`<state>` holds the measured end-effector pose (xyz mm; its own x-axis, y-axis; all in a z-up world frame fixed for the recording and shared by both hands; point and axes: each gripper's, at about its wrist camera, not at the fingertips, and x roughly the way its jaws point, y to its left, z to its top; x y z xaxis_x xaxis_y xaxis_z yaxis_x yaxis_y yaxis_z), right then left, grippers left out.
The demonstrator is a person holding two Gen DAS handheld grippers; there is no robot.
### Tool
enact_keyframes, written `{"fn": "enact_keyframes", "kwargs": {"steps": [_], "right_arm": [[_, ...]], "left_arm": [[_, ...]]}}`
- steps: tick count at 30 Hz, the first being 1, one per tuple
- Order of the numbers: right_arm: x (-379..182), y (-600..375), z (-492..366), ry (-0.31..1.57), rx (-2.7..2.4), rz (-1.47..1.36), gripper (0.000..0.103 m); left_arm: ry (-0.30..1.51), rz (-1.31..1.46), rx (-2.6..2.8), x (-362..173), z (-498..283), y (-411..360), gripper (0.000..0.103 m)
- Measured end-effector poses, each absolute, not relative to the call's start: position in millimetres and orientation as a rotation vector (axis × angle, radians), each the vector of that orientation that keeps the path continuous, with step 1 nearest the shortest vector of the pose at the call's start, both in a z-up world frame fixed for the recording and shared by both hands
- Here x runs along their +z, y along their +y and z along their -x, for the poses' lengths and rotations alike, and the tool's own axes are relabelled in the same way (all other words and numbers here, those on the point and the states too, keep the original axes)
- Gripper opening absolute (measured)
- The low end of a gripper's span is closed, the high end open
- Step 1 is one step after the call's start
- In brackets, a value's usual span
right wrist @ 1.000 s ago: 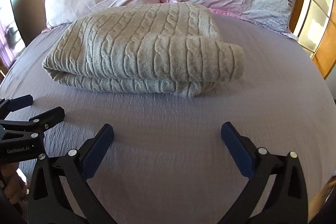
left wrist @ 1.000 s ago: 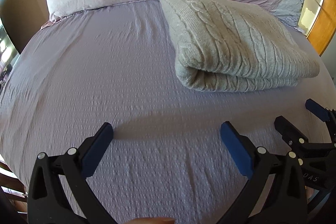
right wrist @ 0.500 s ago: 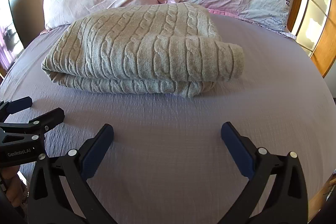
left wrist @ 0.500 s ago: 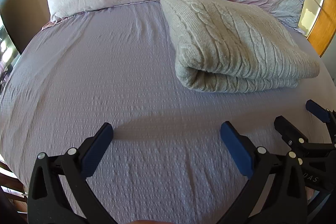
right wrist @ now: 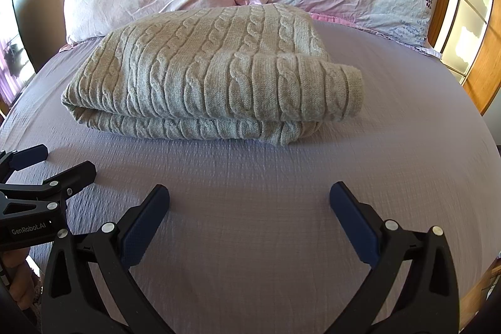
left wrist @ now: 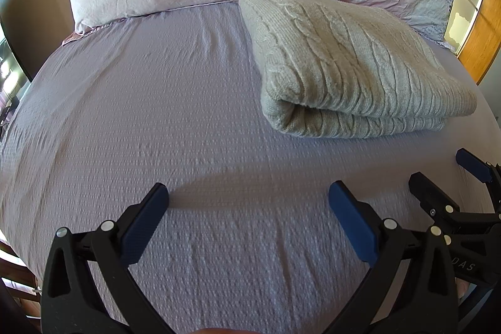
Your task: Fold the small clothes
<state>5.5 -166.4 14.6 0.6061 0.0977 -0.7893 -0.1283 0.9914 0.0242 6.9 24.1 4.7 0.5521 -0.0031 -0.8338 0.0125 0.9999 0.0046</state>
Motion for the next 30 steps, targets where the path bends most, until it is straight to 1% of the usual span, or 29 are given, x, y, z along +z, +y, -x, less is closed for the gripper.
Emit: {"fn": "enact_keyframes", "kwargs": {"steps": [30], "right_arm": [[15.1, -166.8, -6.1, 0.907, 0.131, 0.036, 0.102]], "left_arm": [[1.006, -0.009, -0.007, 4.1, -8.4, 22.7, 0.101]]}}
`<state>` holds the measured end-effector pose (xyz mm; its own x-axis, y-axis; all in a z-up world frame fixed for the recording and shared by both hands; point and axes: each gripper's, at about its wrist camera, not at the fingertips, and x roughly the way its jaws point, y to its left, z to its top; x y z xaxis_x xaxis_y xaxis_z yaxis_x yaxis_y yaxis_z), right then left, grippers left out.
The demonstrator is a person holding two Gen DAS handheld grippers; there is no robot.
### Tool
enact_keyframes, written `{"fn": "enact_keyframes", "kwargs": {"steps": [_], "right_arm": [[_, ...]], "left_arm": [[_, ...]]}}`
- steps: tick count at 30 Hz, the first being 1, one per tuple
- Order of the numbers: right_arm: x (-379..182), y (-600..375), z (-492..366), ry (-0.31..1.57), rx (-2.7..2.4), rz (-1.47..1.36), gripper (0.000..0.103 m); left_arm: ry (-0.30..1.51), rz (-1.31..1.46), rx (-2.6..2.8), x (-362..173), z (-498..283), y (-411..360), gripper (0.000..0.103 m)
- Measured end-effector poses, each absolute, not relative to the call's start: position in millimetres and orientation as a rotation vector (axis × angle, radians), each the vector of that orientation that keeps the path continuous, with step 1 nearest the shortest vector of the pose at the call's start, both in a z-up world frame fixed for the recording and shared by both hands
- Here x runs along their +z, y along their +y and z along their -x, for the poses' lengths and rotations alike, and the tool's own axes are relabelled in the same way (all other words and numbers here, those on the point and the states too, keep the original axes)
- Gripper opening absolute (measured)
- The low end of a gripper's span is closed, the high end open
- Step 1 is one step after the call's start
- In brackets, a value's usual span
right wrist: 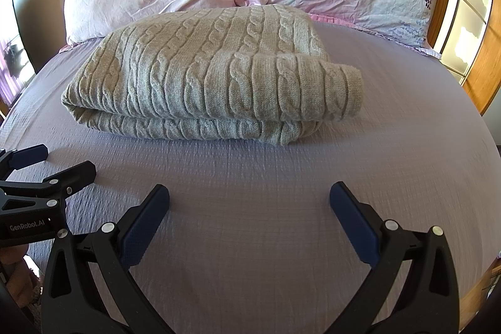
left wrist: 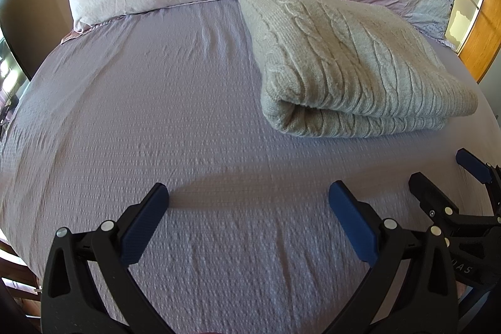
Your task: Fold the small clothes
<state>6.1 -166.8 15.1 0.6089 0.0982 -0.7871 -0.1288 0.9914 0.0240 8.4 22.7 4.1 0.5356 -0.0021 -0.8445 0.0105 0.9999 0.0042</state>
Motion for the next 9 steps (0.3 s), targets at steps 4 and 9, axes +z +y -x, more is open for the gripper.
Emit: {"fn": "enact_keyframes", "kwargs": {"steps": [4, 9], "right_arm": [[15.6, -167.2, -7.3, 0.907, 0.132, 0.036, 0.102], [15.4, -166.7, -6.5, 0.907, 0.13, 0.036, 0.102]], "left_arm": [[1.006, -0.015, -0.015, 3.8, -9.8, 23.5, 0.101], [1.014, -0.02, -0.024, 4.5, -12.3, 24.8, 0.101]]}}
